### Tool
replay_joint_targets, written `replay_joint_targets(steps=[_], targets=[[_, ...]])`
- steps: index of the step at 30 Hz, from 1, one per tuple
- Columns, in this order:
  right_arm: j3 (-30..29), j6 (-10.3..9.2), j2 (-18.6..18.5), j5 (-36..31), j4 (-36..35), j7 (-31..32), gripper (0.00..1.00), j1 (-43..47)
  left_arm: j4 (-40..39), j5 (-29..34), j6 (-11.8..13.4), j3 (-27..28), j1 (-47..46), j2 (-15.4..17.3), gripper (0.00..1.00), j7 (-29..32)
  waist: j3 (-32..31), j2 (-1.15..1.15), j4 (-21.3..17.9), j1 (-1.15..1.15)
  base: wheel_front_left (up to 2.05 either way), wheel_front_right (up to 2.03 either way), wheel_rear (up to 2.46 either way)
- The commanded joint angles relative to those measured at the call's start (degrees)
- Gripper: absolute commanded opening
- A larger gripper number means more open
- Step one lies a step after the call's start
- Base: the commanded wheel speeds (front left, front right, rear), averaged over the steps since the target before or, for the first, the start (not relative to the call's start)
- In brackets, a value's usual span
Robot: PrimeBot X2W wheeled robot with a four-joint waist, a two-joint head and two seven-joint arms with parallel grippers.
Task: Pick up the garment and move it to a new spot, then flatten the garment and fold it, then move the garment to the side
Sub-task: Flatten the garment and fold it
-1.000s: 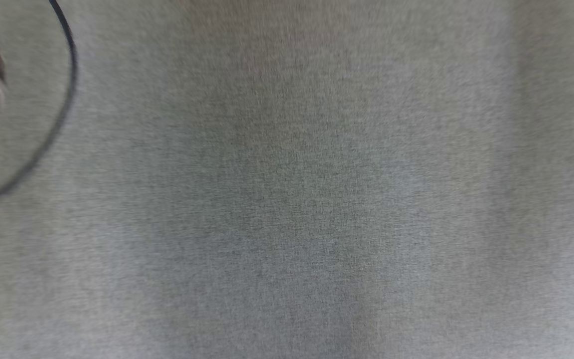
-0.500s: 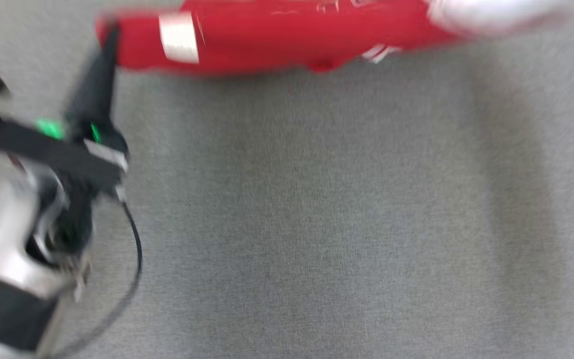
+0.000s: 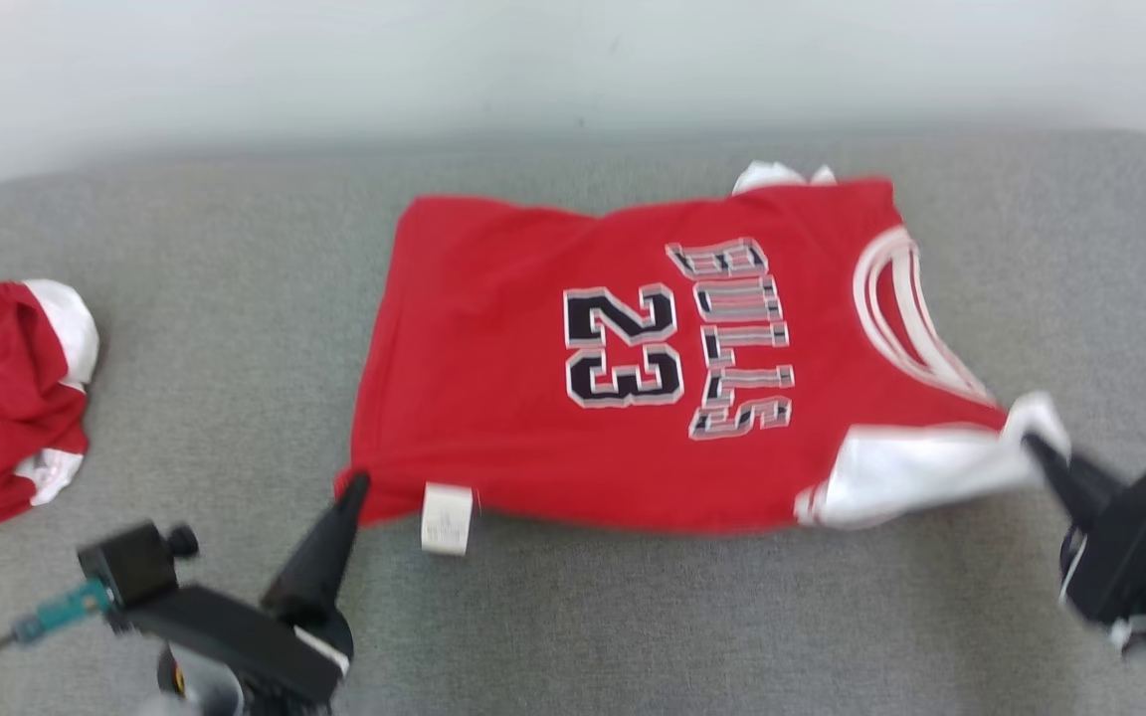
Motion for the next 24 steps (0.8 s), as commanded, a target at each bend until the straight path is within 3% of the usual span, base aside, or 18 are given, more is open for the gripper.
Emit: replay_joint_targets(steps=[1,12,24], targets=[[-0.6,-0.12,1.3,-0.5,-1.7,1.6,0.0,2.7,-0.3,-0.3,0.4,-0.4,1.9,-0.2,0.0,-0.5,-2.8,0.01,0.5,0.02,0.0,0.0,0.0],[-4.3,-0.12,8.4,-3.0,-7.3,10.8,0.0,16.4,-3.2,-3.9,3.0,-4.1,12.7,1.0,0.0,3.6,-5.4,0.01,1.1,0.02,0.0,0.0,0.0],[-7.3,-0.12,8.7,-5.4,-8.4,19.0,0.0,24.7,-4.4,-2.8,6.7,-7.4,17.4,4.4,0.0,7.5,-5.6,0.01,1.6,0.02,0.0,0.0,0.0]])
